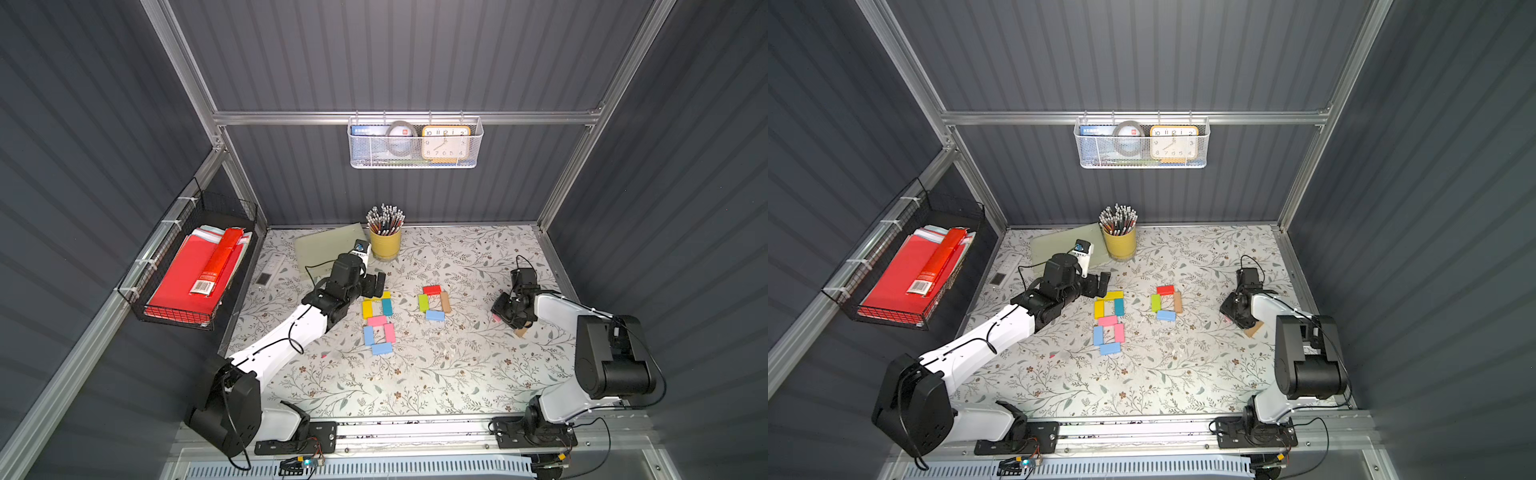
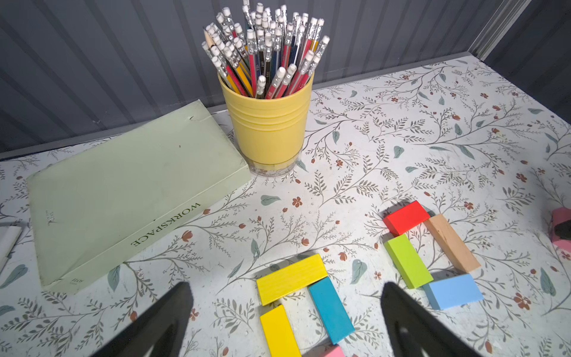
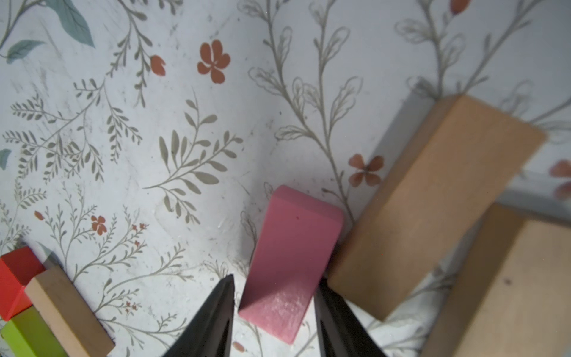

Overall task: Assemble the number 8 with building blocks
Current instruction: Pick up the building block from the center of the board, then assemble the building block at the center of the board.

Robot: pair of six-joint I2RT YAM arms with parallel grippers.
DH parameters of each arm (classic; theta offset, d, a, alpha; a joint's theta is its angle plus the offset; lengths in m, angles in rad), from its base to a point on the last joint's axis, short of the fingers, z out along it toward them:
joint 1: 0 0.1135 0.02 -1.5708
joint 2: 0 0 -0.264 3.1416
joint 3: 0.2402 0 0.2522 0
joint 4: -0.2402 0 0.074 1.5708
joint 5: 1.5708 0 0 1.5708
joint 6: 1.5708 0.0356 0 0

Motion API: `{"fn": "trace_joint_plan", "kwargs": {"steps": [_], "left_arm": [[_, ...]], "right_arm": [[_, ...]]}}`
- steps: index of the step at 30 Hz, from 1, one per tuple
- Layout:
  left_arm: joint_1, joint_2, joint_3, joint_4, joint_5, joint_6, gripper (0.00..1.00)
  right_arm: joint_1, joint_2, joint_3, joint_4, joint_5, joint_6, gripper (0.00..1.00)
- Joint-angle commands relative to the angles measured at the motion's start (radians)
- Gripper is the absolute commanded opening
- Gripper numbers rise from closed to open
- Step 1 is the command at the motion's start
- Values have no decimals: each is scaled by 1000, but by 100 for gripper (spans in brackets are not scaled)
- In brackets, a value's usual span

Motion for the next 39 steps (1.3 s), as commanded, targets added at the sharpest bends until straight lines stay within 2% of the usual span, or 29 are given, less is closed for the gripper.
{"fn": "trace_joint_plan", "kwargs": {"steps": [1,9,12,19,28,34,39], "left_arm": [[5,1,1,1,10,-7,99],[5,-1,-1,0,6,-5,99],[5,-3,-2,2,5,-5,99],[5,-3,-4,3,3,-6,99],[5,1,-2,2,1,-5,99],[5,-3,-3,2,-2,-8,99],[5,-9,-5,5,-6,-11,99]], "right_arm": [[4,38,15,-29,13,-23,40],[4,61,23,-35,-28,-80,15],[7,53,23,-41,-48,-107,9],[45,-3,21,-78,-48,-176,3],[176,-127,27,-95,8,-170,0],[339,-184,59,-118,25,-113,0],[507,-166,101,-110,44,-54,0]]}}
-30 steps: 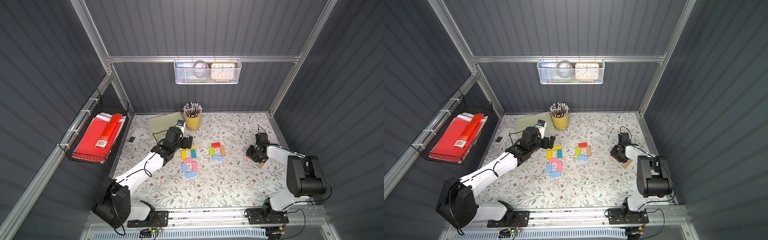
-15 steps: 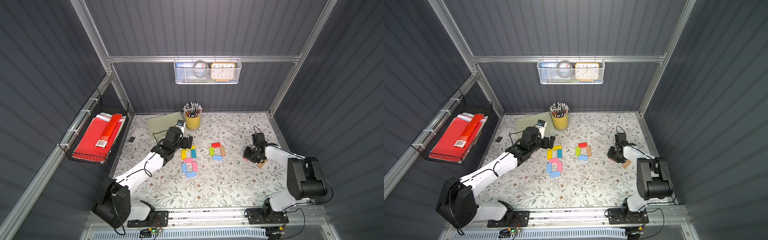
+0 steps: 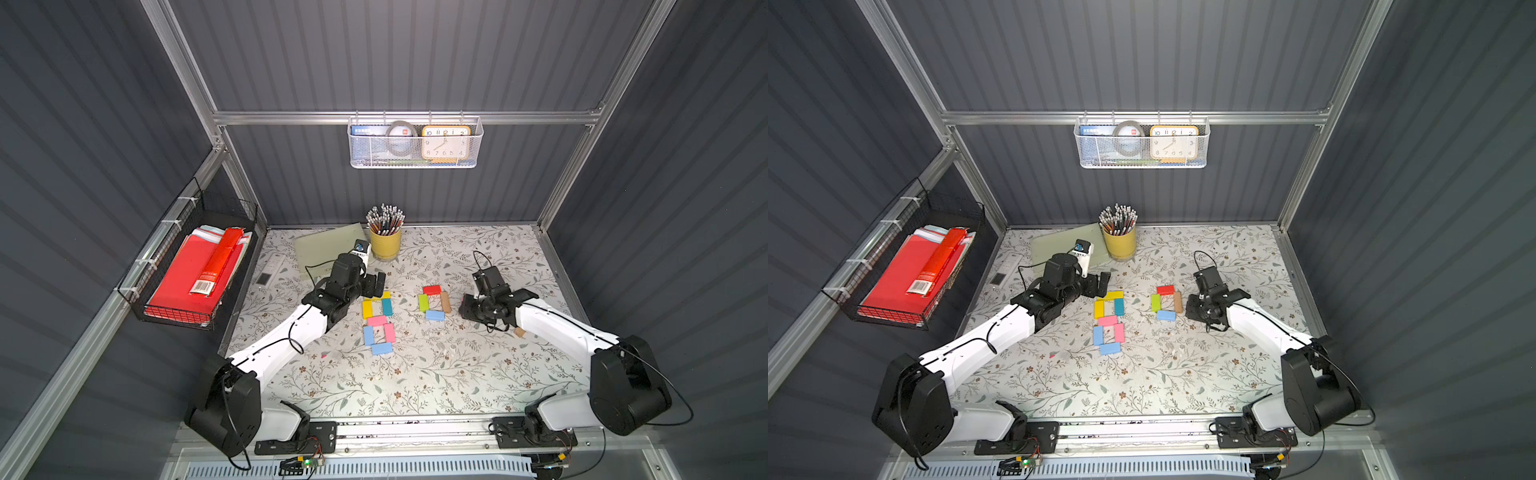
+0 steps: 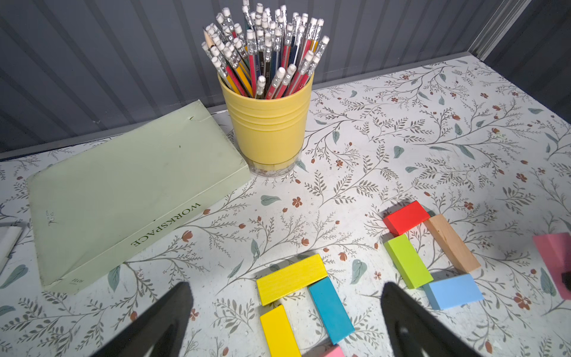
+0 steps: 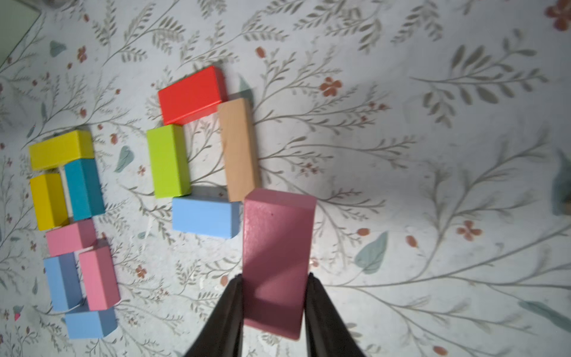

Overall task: Assemble the number 8 with building blocks
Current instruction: Assemble the building block at the center of the board.

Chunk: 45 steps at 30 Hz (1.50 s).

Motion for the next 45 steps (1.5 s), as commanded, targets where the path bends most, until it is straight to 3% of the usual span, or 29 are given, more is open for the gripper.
{"fn": "trace_joint_plan", "kwargs": {"steps": [1,8,14,34,45], "left_arm": [[5,-11,-5,6,-5,-11,99],[5,-20,-10,9,-10,-11,99],[5,-18,-10,8,-8,-11,99],[5,-4,-7,6,-2,-10,99],[5,-4,-6,3,-2,-10,99]], "right_arm": [[93,20,44,-9,23,58,0],[277,143,107,-3,60,111,2],[346,210,105,43,44,163,4],[366,286,47,72,55,186,15],[354,315,45,69,79,173,17]]}}
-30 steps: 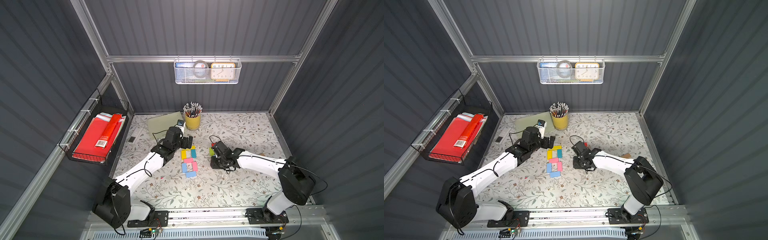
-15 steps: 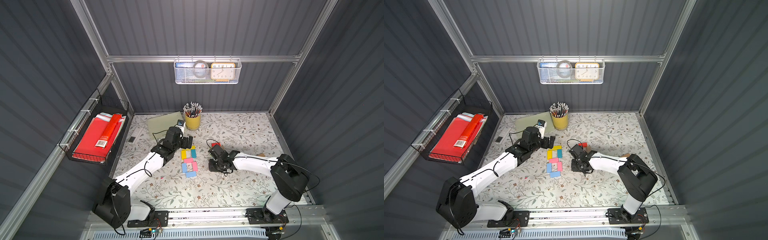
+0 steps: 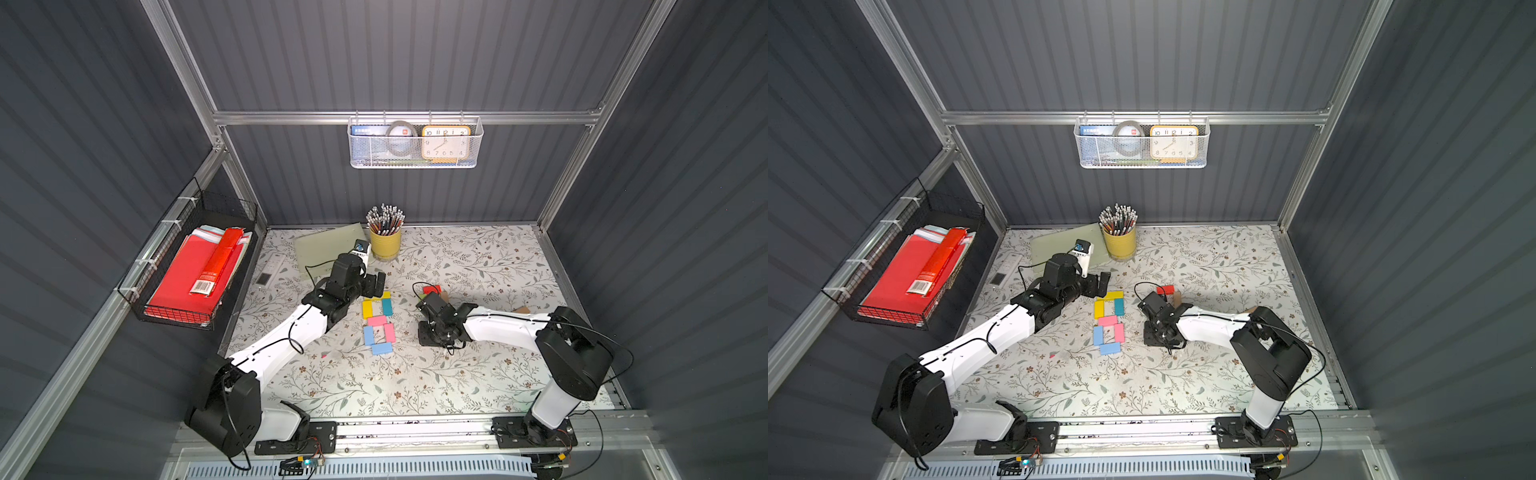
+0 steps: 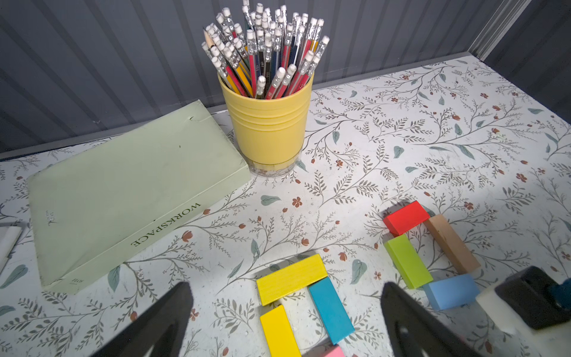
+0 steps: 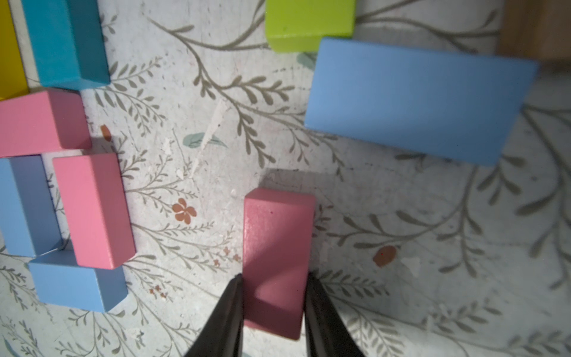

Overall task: Assemble the number 8 with building blocks
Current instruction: Assemble the building block at the center of the board.

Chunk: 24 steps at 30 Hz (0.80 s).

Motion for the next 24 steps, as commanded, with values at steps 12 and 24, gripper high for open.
{"fn": "trace_joint_plan", "kwargs": {"steps": [12,24], "left_arm": [[5,-1,-5,3,-2,-8,99],[6,-2,-5,2,-2,-8,99]], "right_arm": [[-30,42,-6,-25,41,-19,19],[-43,52,-9,-18,40,-38,24]]}}
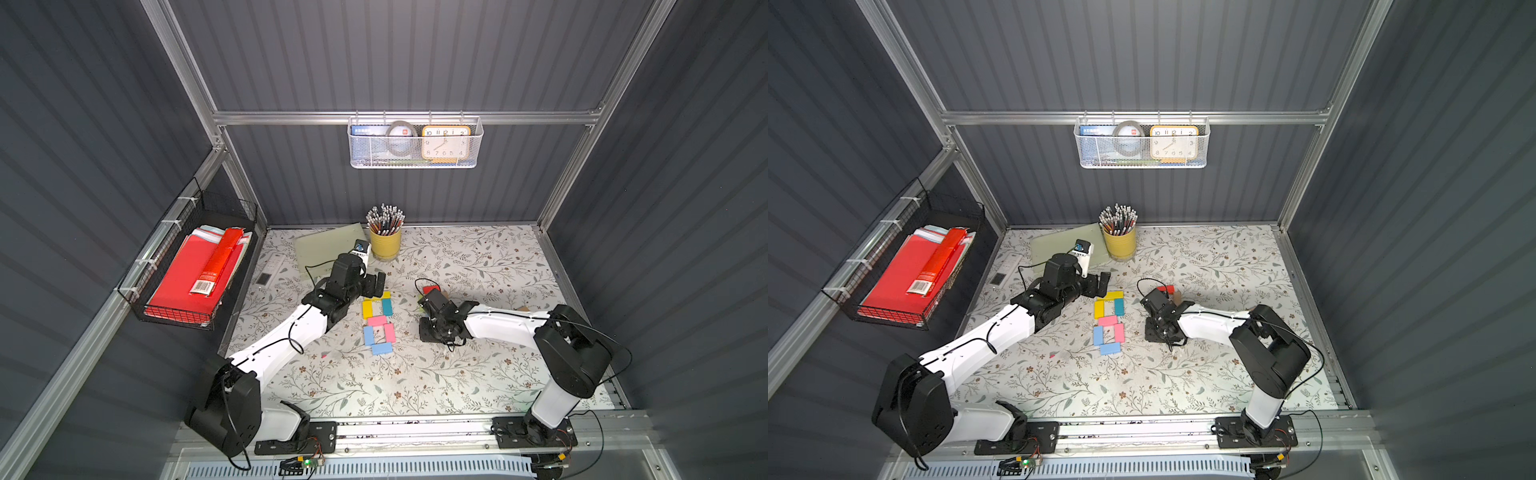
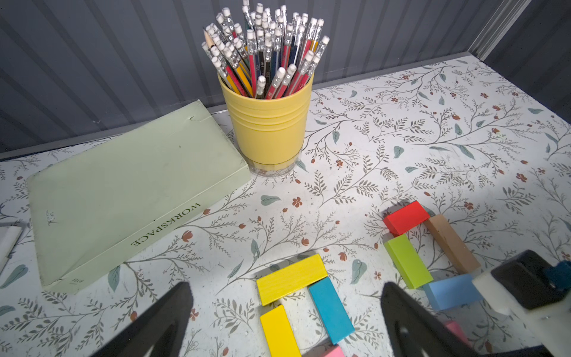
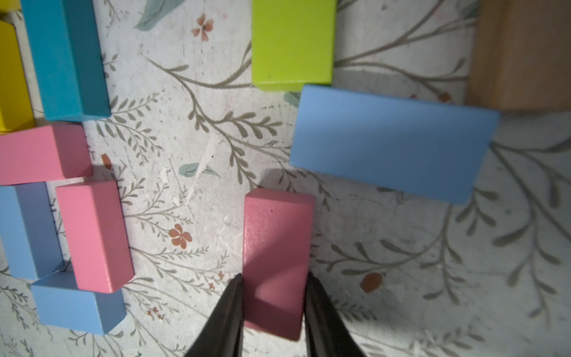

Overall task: Assemble the number 8 with building blocks
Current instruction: Assemble the building block at the center of the board.

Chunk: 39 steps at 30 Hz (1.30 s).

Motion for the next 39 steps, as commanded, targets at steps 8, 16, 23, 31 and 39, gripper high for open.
{"fn": "trace_joint_plan", "kwargs": {"steps": [8,16,23,31,39], "left_arm": [[5,-1,-4,4,-2,-8,99],[6,-1,-5,4,-1,-8,99],[5,-3,-5,4,-1,-9,99],[5,-4,-5,6,-4,-10,99],[5,-29,-22,35,50,31,99]], "right_arm": [[-22,42,-9,-46,33,-28,30],[-26,46,-4,-45,20,-30,37],[-33,29,9,-48,12,-26,49],[-37,-110,86,-97,43,-22,58],[-202,-338,-12,-137,94,8,62]]}}
